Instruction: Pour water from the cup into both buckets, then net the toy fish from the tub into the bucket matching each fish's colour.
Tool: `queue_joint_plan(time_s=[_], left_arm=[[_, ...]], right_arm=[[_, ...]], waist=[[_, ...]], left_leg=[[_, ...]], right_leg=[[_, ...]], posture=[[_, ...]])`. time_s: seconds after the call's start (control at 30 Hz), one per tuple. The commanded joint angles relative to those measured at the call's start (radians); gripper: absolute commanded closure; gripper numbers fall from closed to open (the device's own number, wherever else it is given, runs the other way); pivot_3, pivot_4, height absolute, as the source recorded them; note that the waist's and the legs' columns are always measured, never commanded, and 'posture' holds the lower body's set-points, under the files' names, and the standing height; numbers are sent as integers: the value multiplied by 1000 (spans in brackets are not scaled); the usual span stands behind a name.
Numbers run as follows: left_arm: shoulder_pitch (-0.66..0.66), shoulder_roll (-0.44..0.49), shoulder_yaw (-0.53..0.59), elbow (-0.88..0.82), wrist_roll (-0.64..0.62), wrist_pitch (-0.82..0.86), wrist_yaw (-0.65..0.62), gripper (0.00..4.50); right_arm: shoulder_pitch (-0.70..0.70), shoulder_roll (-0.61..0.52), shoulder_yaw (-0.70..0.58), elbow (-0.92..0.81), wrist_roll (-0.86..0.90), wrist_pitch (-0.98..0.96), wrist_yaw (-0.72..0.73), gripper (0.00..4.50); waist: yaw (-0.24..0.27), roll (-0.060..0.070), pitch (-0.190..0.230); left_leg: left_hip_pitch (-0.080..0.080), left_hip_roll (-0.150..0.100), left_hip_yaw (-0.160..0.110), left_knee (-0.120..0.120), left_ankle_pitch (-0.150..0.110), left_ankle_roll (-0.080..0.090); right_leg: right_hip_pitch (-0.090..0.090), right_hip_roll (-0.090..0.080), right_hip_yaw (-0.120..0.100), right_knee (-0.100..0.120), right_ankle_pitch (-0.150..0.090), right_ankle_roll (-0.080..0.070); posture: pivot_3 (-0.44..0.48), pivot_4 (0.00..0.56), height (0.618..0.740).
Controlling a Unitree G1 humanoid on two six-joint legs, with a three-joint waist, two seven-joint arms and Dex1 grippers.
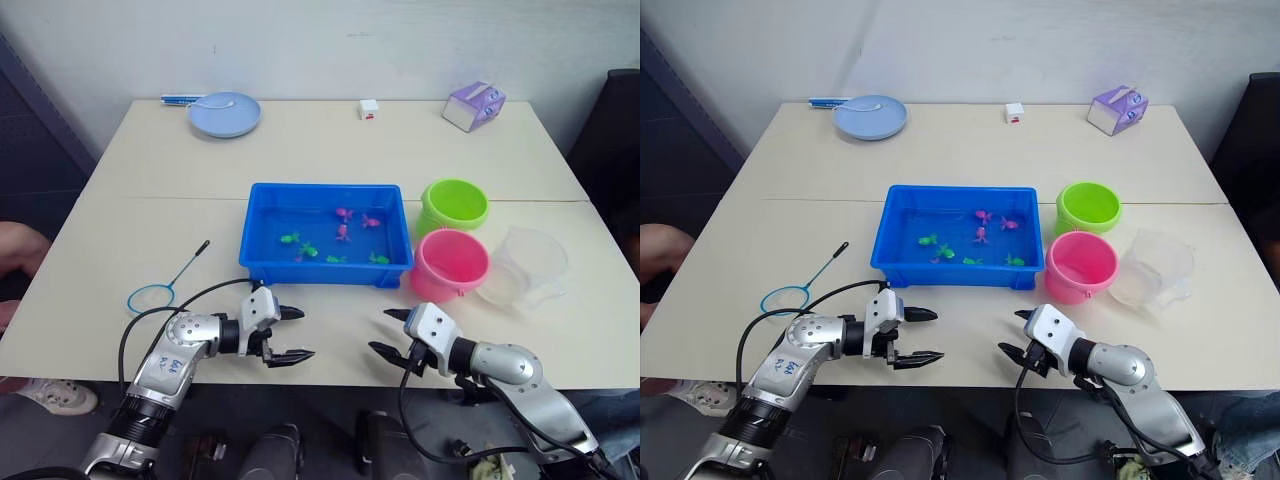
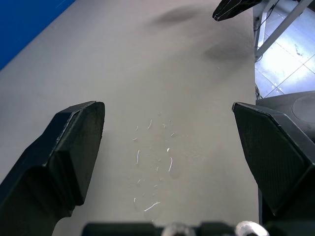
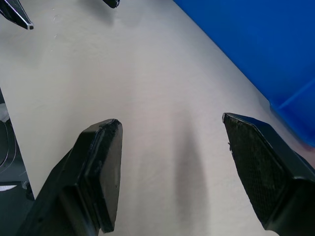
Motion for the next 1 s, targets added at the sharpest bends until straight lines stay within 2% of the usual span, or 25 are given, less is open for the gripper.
queue_joint_plan(time_s=[0.03, 0.17, 0.37, 0.53, 0.6, 0.67, 0.83, 1.0], left_arm=[[3, 16, -5, -20, -1, -13, -10, 32], [2, 21, -17, -56, -5, 33, -12, 32], [-32, -6, -8, -126, -133, 159, -68, 32], [-132, -20, 27, -181, -300, 334, -128, 32], [-199, -7, 40, -214, -381, 412, -169, 32], [-244, -2, 49, -228, -421, 451, -181, 32], [-370, -24, 80, -197, -458, 473, -164, 32], [-431, -65, 94, -187, -457, 457, -118, 32]], right_arm=[[6, -8, -6, -41, 9, -7, 2, 0], [12, -4, -14, -43, 4, -6, -13, 0], [109, 19, -87, -112, 31, 21, -96, 0], [310, 106, -302, -316, 171, 120, -205, 0], [427, 162, -428, -404, 247, 156, -254, 0], [478, 194, -506, -447, 297, 184, -285, 0], [460, 247, -677, -436, 397, 237, -400, 0], [326, 251, -725, -332, 349, 285, -552, 0]], waist=[[0, 0, 0], [0, 0, 0], [3, 0, 0], [5, 0, 0], [3, 0, 0], [3, 1, 0], [-3, 1, 0], [-3, 2, 0]], left_leg=[[0, 0, 0, 0, 0, 0], [0, 0, 0, 0, 0, 0], [0, 0, 0, 0, 0, 0], [-1, 0, -2, 0, 0, 0], [-1, 0, -1, 1, 0, 0], [-1, 0, -2, 0, 0, 0], [1, 0, 0, 0, 0, 0], [2, 1, 0, -3, 0, -1]], right_leg=[[0, 0, 0, 0, 0, 0], [0, 0, 0, 0, 0, 0], [0, -1, 0, 0, 0, 0], [0, 0, -1, 0, 0, 0], [0, 0, 0, 1, 0, 0], [1, 0, -1, 1, 0, 0], [1, 0, 1, 1, 0, 0], [1, 1, 1, 1, 0, -1]], posture=[[0, 150, 740], [0, 150, 740], [0, 150, 740], [0, 150, 740], [0, 150, 740], [0, 150, 740], [0, 150, 740], [0, 150, 740]])
